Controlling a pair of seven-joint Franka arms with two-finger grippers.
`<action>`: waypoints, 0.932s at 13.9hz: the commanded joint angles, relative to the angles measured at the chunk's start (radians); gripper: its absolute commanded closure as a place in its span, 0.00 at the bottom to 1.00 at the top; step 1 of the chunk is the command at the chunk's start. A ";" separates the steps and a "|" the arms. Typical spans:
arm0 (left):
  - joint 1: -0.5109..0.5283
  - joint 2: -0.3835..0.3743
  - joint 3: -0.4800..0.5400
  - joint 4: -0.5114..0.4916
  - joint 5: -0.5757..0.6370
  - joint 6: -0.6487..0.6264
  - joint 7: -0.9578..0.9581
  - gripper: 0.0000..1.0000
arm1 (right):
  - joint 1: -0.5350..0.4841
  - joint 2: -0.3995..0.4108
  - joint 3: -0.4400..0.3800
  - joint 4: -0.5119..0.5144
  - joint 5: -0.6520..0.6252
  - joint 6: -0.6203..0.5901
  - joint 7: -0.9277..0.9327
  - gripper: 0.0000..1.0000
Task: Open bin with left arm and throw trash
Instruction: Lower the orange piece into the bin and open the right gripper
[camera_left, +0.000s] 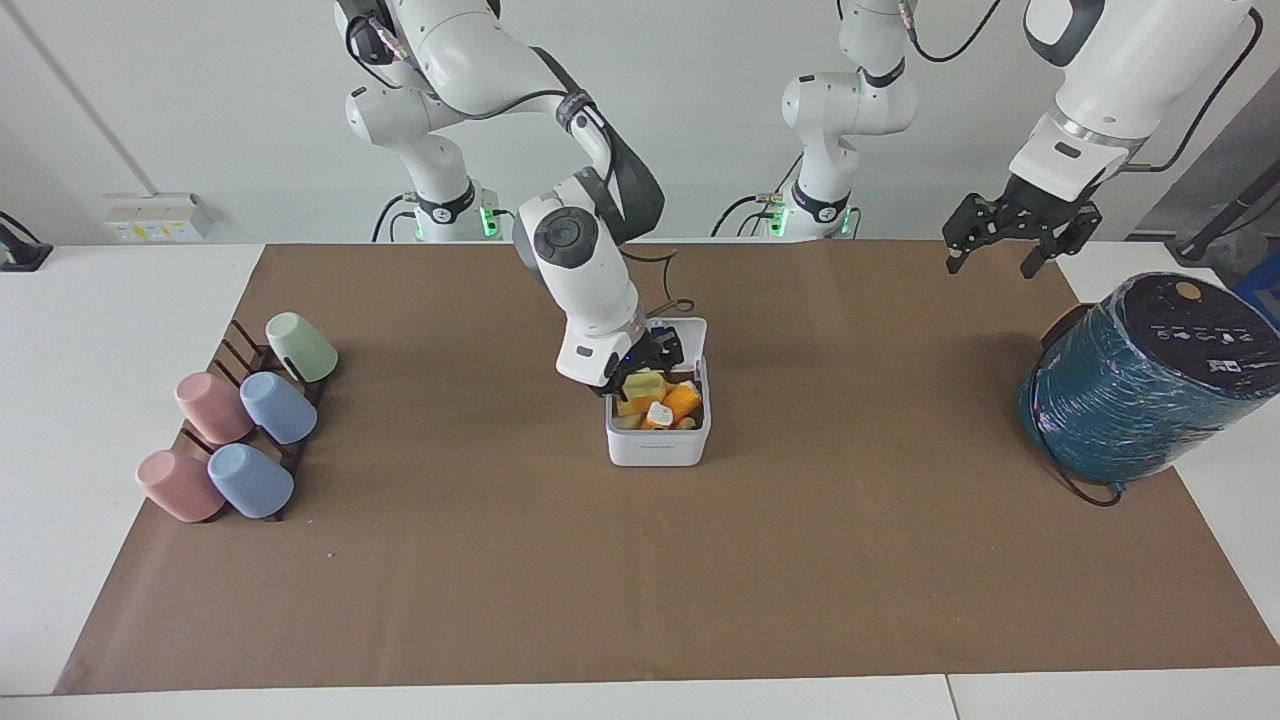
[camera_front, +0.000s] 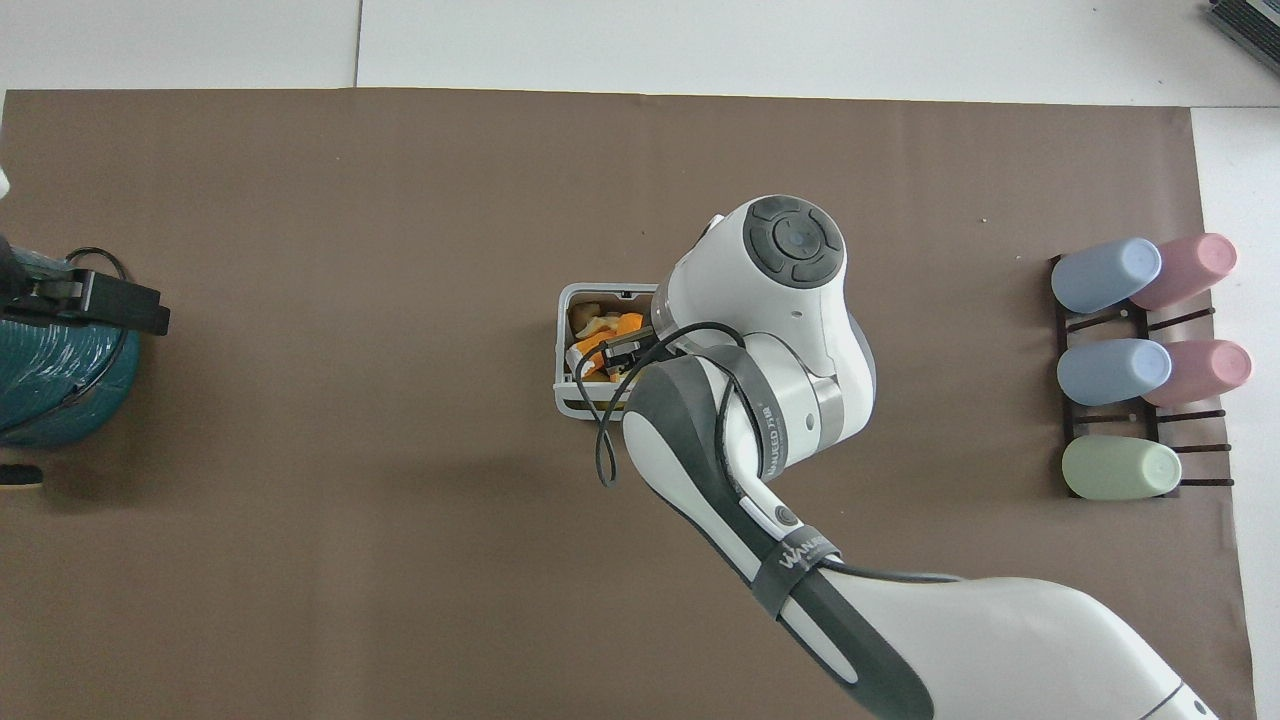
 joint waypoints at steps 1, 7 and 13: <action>-0.007 -0.024 0.008 -0.024 0.014 -0.010 0.007 0.00 | -0.003 -0.027 0.004 0.000 0.021 -0.003 0.011 0.21; -0.007 -0.023 0.006 -0.023 0.014 -0.009 0.007 0.00 | -0.017 -0.133 -0.009 0.000 0.008 -0.027 0.051 0.00; -0.009 -0.023 0.006 -0.023 0.031 -0.010 0.005 0.00 | -0.207 -0.260 -0.014 -0.002 -0.216 -0.114 0.070 0.00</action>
